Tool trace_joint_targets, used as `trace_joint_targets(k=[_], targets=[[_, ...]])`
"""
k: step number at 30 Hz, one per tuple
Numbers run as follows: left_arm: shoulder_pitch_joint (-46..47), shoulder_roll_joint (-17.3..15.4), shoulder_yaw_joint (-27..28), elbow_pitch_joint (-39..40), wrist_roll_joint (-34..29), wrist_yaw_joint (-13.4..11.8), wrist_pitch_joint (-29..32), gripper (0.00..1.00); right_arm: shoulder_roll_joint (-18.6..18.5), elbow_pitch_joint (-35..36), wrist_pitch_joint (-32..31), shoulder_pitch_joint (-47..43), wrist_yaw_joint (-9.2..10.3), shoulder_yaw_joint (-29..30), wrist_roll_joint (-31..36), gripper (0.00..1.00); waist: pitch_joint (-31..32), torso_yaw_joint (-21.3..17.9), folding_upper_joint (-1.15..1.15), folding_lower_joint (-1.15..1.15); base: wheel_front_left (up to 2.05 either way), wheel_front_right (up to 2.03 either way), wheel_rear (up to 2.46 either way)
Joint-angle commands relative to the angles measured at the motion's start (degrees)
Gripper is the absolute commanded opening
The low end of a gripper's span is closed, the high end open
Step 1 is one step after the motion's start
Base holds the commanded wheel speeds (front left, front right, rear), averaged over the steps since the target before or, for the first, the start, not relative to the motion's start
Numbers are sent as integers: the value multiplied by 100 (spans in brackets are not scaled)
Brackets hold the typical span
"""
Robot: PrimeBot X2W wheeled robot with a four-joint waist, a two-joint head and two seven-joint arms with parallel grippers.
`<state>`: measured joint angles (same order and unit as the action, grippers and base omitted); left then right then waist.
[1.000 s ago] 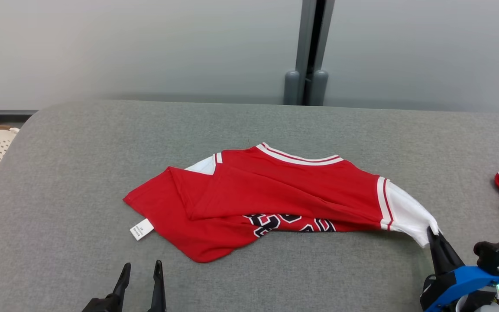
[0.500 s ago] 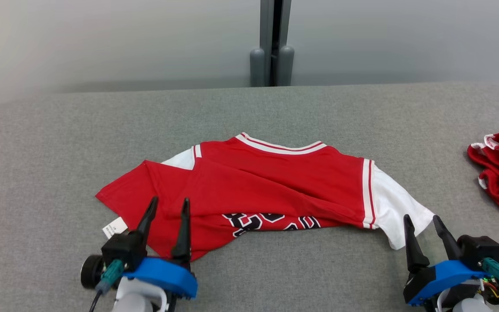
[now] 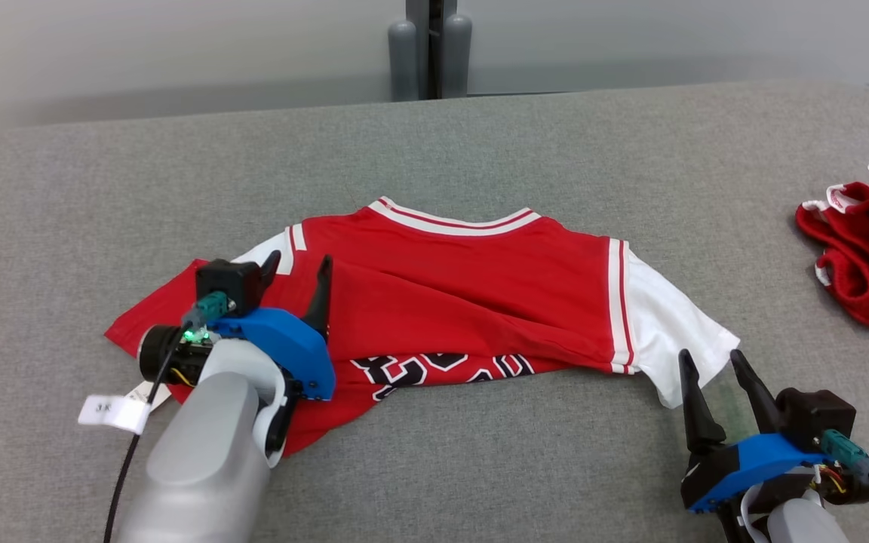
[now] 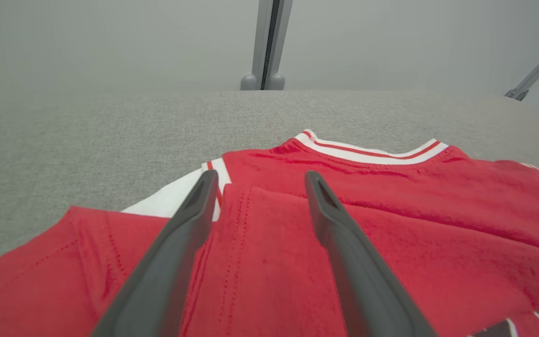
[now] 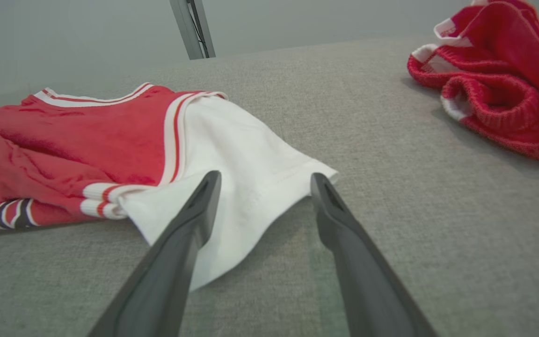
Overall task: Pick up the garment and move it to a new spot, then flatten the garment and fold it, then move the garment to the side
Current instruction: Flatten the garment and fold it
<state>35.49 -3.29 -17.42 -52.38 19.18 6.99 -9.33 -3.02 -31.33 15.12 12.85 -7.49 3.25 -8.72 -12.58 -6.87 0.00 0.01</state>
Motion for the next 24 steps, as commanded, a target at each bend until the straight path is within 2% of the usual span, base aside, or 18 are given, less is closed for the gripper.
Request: trace_joint_targets(k=[1,8,15,16,17,18,19,20,21,22,23,24], targets=[[127,-30,3,-57,19,21,36,100,9,28,3,106,0,-15,-12,100,-16,-6,0,-1,0,0,0],[627,-86,-104,-796,207,58,404,100,10,63,3,182,0,-192,-231,100,-178,-83,0,-1,0,0,0],[728,-60,-539,-920,549,52,490,100,10,83,3,230,0,-261,-289,100,-246,-103,0,-1,0,0,0],[734,-74,-608,-918,599,48,489,95,10,75,3,229,0,-271,-294,100,-257,-106,0,-1,0,0,0],[738,-116,-665,-940,626,48,476,69,10,71,3,229,0,-281,-300,100,-266,-110,0,-1,0,0,0],[734,-145,-708,-959,663,48,453,49,11,68,3,236,0,-291,-312,100,-274,-115,0,-1,0,0,0],[730,-163,-747,-987,694,48,438,44,11,67,3,247,0,-300,-319,100,-282,-119,0,-1,0,0,0],[740,-189,-786,-1023,701,49,410,45,11,63,3,262,0,-305,-331,100,-290,-123,0,-1,0,0,0],[766,-212,-813,-1061,716,49,372,64,11,61,3,277,0,-310,-342,100,-301,-124,0,-1,0,0,0],[786,-218,-834,-1099,739,49,346,75,11,63,3,284,0,-314,-346,100,-306,-126,0,-1,0,0,0],[803,-221,-857,-1135,758,49,315,65,11,63,3,283,0,-318,-344,100,-310,-127,0,-1,0,0,0],[817,-218,-881,-1160,772,49,306,38,11,61,3,282,0,-321,-348,100,-316,-126,0,-1,0,0,0]])
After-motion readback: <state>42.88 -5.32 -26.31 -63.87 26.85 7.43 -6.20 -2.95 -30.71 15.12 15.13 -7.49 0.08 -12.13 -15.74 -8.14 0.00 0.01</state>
